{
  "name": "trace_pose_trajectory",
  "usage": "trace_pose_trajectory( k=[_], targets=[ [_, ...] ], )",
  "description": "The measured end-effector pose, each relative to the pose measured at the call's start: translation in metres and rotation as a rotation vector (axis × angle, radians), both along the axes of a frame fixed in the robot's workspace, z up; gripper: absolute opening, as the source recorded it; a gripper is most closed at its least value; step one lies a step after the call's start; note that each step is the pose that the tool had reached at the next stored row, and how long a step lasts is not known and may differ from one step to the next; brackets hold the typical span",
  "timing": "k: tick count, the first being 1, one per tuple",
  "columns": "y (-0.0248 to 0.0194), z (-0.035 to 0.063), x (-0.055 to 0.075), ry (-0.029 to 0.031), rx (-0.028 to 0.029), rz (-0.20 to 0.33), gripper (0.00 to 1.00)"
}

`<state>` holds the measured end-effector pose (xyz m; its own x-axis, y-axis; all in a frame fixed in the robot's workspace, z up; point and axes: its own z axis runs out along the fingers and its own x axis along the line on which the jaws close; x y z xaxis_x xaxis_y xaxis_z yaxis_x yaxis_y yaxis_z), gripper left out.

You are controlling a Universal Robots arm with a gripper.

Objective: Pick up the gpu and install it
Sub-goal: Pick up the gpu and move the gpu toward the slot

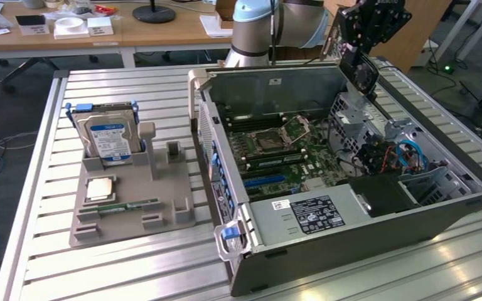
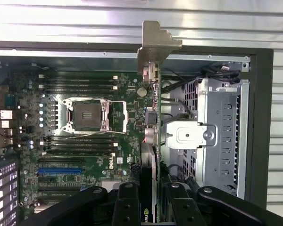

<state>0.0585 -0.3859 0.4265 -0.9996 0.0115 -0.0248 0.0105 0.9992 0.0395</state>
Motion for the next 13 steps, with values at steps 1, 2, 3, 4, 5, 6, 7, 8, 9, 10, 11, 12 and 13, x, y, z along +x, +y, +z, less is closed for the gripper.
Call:
trace_pose_trajectory(
  k=[1,2,3,4,5,6,7,8,9,10,11,12,13],
  targets=[
    [-0.0015,0.0000,0.000,0.0000,-0.0011,0.000,0.26],
    [-0.0031,0.0000,0.000,0.0000,-0.0022,0.000,0.26],
    [-0.0046,0.0000,0.000,0.0000,-0.0031,0.000,0.26],
    [-0.0062,0.0000,0.000,0.0000,-0.0042,0.000,0.26],
    [-0.0079,0.0001,0.000,0.0001,-0.0055,0.000,0.26],
    [-0.0095,0.0000,0.000,0.0000,-0.0066,0.000,0.26],
    [-0.0111,0.0000,0.000,0.0000,-0.0078,0.000,0.26],
    [-0.0128,0.0000,0.000,0.0000,-0.0088,0.000,0.26],
    [-0.0144,0.0000,0.000,0.0000,-0.0099,0.000,0.26],
    [-0.0159,0.0000,0.000,0.0000,-0.0110,0.000,0.26],
    [-0.0176,0.0000,0.000,0.0000,-0.0120,0.000,0.26],
    [-0.0190,0.0000,0.000,0.0000,-0.0129,0.000,0.26],
    [-0.0206,0.0000,0.000,0.0000,-0.0138,0.000,0.26]
  ],
)
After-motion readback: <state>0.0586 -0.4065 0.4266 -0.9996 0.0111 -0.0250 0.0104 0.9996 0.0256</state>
